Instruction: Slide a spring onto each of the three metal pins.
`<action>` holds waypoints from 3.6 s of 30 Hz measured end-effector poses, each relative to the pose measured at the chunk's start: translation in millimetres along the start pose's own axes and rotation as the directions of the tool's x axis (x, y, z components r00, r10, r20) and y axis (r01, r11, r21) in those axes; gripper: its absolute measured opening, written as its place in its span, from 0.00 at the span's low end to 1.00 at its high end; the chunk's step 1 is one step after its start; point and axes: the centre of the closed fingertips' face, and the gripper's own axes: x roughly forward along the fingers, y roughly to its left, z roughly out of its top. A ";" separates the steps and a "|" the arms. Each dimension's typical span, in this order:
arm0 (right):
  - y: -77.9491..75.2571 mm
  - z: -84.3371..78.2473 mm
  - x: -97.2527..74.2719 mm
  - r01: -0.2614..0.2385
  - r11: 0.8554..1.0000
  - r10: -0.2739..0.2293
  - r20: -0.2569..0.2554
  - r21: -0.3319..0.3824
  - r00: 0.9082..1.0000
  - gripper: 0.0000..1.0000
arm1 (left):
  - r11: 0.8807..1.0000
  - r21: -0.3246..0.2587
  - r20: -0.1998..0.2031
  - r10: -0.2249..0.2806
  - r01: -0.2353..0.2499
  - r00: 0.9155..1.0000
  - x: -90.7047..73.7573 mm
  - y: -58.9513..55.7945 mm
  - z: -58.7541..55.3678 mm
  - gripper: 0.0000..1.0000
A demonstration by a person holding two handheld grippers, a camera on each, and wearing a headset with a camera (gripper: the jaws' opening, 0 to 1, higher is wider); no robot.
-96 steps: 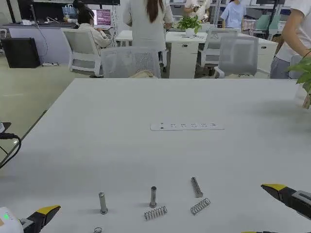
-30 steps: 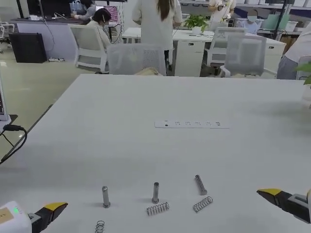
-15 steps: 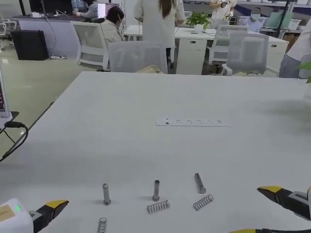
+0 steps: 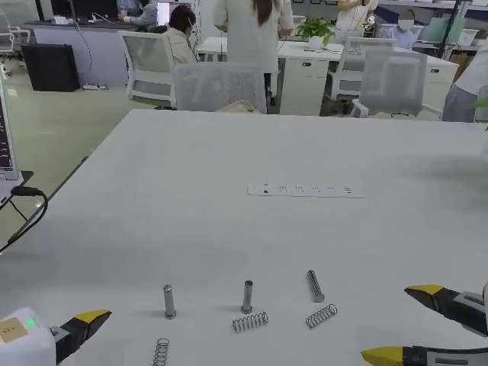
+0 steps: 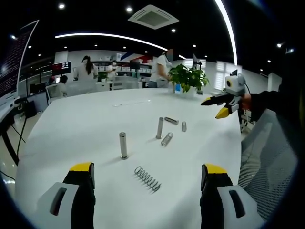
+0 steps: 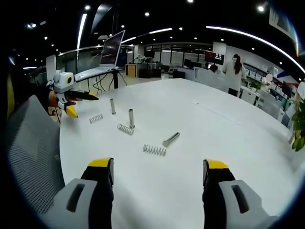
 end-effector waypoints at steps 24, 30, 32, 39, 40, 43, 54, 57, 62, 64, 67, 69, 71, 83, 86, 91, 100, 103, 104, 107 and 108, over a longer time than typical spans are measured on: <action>-30.5 40.8 43.0 -0.036 0.997 0.032 -0.050 -0.075 0.998 0.57 | 1.000 0.008 -0.003 0.008 -0.008 1.000 -3.6 -1.2 1.4 0.89; -31.2 47.0 57.7 -0.051 0.995 0.045 -0.069 -0.082 0.997 0.52 | 1.000 0.007 -0.005 0.014 -0.014 1.000 -4.8 -1.1 0.6 0.89; -31.4 47.9 61.9 -0.052 0.996 0.046 -0.076 -0.079 0.996 0.51 | 1.000 0.005 -0.004 0.014 -0.014 1.000 -4.9 -1.4 0.7 0.88; -33.3 46.0 79.6 -0.041 0.997 0.034 -0.111 -0.066 0.993 0.45 | 1.000 0.004 -0.003 0.017 -0.017 1.000 -5.3 -1.2 0.8 0.88; -33.7 44.7 81.2 -0.040 0.997 0.032 -0.120 -0.062 0.992 0.44 | 1.000 0.004 -0.002 0.018 -0.018 1.000 -5.5 -1.1 1.0 0.88; -34.7 41.9 86.1 -0.035 0.998 0.027 -0.138 -0.051 0.990 0.42 | 1.000 0.003 -0.001 0.020 -0.020 1.000 -6.3 -0.6 1.0 0.88; -42.3 32.8 107.7 0.005 1.000 -0.004 -0.206 0.002 0.979 0.30 | 1.000 0.005 0.002 0.015 -0.015 1.000 -7.1 -2.2 2.2 0.87; -43.8 30.7 113.1 0.021 1.000 -0.019 -0.224 0.005 0.974 0.28 | 1.000 0.007 0.002 0.014 -0.014 1.000 -7.4 -2.3 3.3 0.86; -45.9 24.6 121.2 0.042 0.999 -0.036 -0.265 0.018 0.964 0.23 | 1.000 0.008 0.004 0.013 -0.013 1.000 -7.1 -2.6 4.1 0.86; -46.6 22.8 123.7 0.050 0.999 -0.042 -0.282 0.020 0.959 0.22 | 1.000 0.008 0.004 0.012 -0.012 1.000 -6.8 -2.8 4.3 0.86; -46.1 21.6 128.6 0.054 0.998 -0.045 -0.297 0.021 0.954 0.21 | 1.000 0.008 0.007 0.010 -0.010 1.000 -6.3 -3.3 5.0 0.85; -47.9 19.4 131.8 0.066 0.998 -0.055 -0.313 0.025 0.948 0.21 | 1.000 0.008 0.008 0.009 -0.009 1.000 -5.9 -3.8 5.4 0.85; -48.2 17.9 134.4 0.070 0.997 -0.055 -0.324 0.034 0.945 0.20 | 1.000 0.009 0.008 0.008 -0.008 1.000 -5.7 -4.0 5.2 0.85; -54.0 7.4 144.0 0.110 0.991 -0.072 -0.397 0.075 0.915 0.16 | 1.000 0.003 0.011 0.008 -0.008 1.000 -6.4 -3.4 4.4 0.84; -54.7 5.4 144.9 0.116 0.990 -0.073 -0.408 0.082 0.910 0.16 | 1.000 0.003 0.012 0.007 -0.007 1.000 -6.4 -3.7 4.4 0.84; -54.1 3.8 147.1 0.118 0.989 -0.071 -0.422 0.086 0.904 0.15 | 1.000 0.002 0.014 0.005 -0.005 1.000 -5.4 -2.8 3.9 0.83; -54.6 -0.2 149.9 0.135 0.990 -0.096 -0.470 0.050 0.878 0.11 | 1.000 -0.003 0.017 0.007 -0.007 1.000 -5.3 -1.2 3.4 0.82; -55.3 0.0 151.1 0.135 0.989 -0.093 -0.471 0.056 0.877 0.12 | 1.000 -0.004 0.015 0.008 -0.008 1.000 -6.0 -0.4 1.3 0.82; -55.2 -0.7 151.1 0.136 0.989 -0.093 -0.477 0.056 0.874 0.11 | 1.000 -0.004 0.015 0.008 -0.008 1.000 -6.1 -0.2 1.3 0.82; -55.2 -2.4 150.2 0.155 0.985 -0.101 -0.491 0.071 0.866 0.12 | 1.000 -0.006 0.020 0.009 -0.009 1.000 -6.4 0.9 2.3 0.82; -55.1 -2.4 150.5 0.153 0.986 -0.099 -0.491 0.071 0.865 0.12 | 1.000 -0.006 0.021 0.010 -0.010 1.000 -6.3 1.0 2.4 0.82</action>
